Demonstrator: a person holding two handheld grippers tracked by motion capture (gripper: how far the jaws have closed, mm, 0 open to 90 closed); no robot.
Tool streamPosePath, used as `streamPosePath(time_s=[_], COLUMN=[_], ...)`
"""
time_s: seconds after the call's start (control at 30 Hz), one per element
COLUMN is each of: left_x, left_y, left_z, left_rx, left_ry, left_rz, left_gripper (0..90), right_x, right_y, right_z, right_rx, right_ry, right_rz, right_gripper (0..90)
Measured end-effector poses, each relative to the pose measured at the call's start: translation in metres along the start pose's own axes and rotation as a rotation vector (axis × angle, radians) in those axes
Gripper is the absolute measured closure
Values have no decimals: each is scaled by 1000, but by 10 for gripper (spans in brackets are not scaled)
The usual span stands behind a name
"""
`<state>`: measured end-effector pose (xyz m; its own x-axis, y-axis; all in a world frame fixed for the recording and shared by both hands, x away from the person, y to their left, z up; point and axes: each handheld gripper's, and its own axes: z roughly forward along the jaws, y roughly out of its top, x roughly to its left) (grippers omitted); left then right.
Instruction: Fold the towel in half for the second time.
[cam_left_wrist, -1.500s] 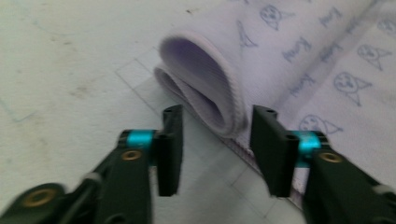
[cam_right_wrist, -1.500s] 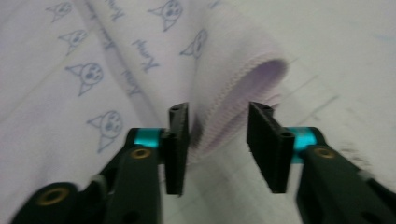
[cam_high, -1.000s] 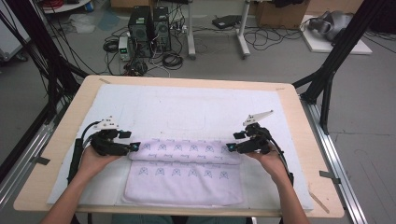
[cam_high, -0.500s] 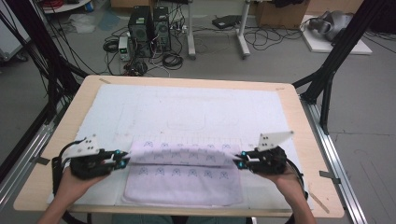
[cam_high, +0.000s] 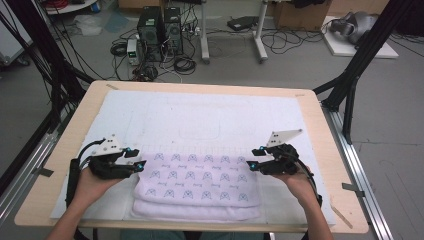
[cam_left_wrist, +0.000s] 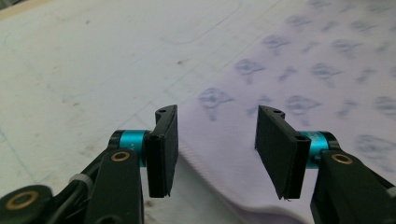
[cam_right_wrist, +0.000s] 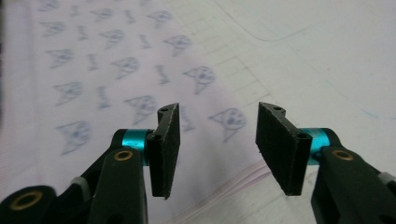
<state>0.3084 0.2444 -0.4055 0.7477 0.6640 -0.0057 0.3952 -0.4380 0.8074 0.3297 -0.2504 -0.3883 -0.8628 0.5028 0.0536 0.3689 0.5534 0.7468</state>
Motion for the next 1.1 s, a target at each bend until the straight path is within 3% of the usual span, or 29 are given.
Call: streamPosePath(time_s=[0.07, 0.17, 0.3, 0.37, 0.47, 0.53, 0.63, 0.7, 0.83, 1.1], left_x=[9, 16, 17, 15, 14, 15, 11, 10, 19, 49], left_y=[-2, -4, -6, -8, -10, -11, -9, -5, 9, 59], left_z=[12, 25, 40, 46, 43, 42, 40, 39, 38, 39], left_rx=[39, 64, 96, 125, 90, 83, 85, 71, 23, -46], left_ry=[4, 10, -15, -22, -26, -51, -35, -14, 20, 127], left_rz=[-25, -59, -76, -63, -76, -88, -47, -30, -53, -38], left_gripper=[470, 427, 411, 476, 604, 707, 792, 807, 812, 812], right_x=[-7, -19, -27, -28, -27, -27, -24, -22, -26, -58], right_y=[1, -4, -13, -17, -22, -24, -21, -17, -5, 39], right_z=[10, 23, 36, 41, 43, 43, 41, 40, 34, 28], right_rx=[33, 85, 136, 144, 131, 121, 120, 122, 105, 73], right_ry=[-38, -56, -38, -9, 33, 58, 72, 55, -1, -116], right_rz=[1, 42, 89, 96, 109, 114, 96, 69, 53, 47], right_gripper=[449, 404, 409, 434, 532, 634, 754, 786, 796, 798])
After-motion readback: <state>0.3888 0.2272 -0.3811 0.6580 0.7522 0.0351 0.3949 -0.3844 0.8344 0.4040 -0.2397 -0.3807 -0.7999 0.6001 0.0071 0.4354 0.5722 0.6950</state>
